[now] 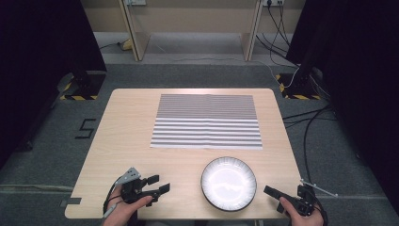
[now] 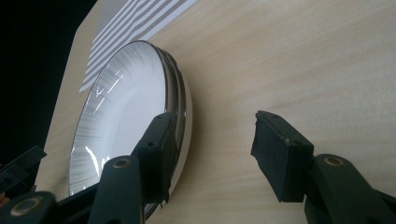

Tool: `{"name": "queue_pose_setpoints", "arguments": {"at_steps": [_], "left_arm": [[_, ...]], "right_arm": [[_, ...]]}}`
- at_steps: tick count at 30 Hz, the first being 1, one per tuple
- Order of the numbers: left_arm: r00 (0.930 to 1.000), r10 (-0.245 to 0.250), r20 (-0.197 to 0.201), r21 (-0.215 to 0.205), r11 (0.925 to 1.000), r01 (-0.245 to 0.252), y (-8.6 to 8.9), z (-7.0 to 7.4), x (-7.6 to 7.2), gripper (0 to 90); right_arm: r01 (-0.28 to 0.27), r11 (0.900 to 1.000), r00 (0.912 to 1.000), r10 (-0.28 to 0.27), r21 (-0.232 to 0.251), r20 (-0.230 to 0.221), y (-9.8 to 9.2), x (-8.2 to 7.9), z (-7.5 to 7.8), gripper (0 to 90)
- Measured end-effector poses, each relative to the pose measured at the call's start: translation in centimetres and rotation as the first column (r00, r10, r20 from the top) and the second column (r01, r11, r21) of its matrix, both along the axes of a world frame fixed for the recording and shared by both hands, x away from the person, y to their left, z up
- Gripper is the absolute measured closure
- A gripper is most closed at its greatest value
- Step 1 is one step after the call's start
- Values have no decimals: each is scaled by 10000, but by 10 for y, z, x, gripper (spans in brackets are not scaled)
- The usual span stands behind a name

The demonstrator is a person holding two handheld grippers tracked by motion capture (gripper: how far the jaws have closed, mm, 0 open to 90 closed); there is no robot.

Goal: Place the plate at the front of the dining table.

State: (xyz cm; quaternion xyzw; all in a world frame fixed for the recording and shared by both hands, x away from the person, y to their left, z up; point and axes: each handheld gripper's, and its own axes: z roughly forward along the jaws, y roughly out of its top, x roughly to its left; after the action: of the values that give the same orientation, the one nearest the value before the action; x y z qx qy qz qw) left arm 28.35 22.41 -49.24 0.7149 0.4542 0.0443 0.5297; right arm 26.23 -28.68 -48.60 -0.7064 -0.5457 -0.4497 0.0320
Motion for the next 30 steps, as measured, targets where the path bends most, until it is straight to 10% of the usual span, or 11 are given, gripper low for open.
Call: {"name": "queue_pose_setpoints", "arguments": {"at_steps": [14,30], "left_arm": [[9976,-694,64,64,9976,693,-26,7,9,432],[9911,-1329,-93,-22,9911,1328,-60,12,31,538]], "right_arm": [[-460,9987,9989,457,-202,-115,10,10,16,728],[-1136,9916,9931,1115,-615,-366,30,34,23,769]]}}
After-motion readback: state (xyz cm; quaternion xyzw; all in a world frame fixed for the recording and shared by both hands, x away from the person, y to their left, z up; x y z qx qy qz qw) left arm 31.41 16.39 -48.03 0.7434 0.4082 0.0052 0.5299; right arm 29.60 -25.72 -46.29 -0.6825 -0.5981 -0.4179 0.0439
